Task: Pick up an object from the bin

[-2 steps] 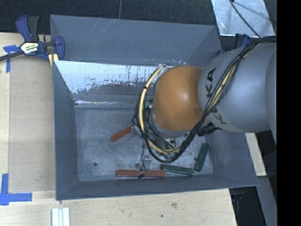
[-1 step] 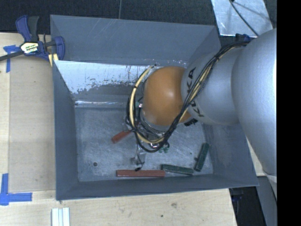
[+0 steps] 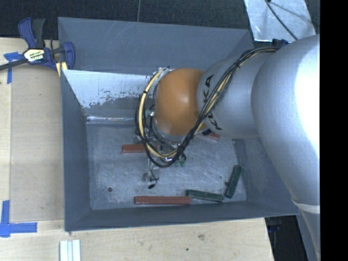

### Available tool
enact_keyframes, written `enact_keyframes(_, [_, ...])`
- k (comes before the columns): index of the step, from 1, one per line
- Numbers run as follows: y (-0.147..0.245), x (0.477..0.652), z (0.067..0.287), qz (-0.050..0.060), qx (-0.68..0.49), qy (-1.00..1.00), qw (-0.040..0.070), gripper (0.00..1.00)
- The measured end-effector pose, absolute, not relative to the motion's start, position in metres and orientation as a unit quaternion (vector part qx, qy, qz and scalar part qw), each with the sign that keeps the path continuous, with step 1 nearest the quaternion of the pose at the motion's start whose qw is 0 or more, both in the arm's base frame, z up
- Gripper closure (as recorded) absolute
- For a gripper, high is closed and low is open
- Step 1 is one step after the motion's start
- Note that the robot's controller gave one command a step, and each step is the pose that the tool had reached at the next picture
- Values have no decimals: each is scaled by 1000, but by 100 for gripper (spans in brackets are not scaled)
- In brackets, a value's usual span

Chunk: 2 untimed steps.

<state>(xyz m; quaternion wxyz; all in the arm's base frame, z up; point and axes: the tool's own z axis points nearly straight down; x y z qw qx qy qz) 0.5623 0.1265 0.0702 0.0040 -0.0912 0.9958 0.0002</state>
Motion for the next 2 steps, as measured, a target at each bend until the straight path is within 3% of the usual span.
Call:
enact_keyframes(1, [126,562,71,1,-90,996,4,100])
enact_keyframes(2, [89,529,204,0,-76,997,2,100])
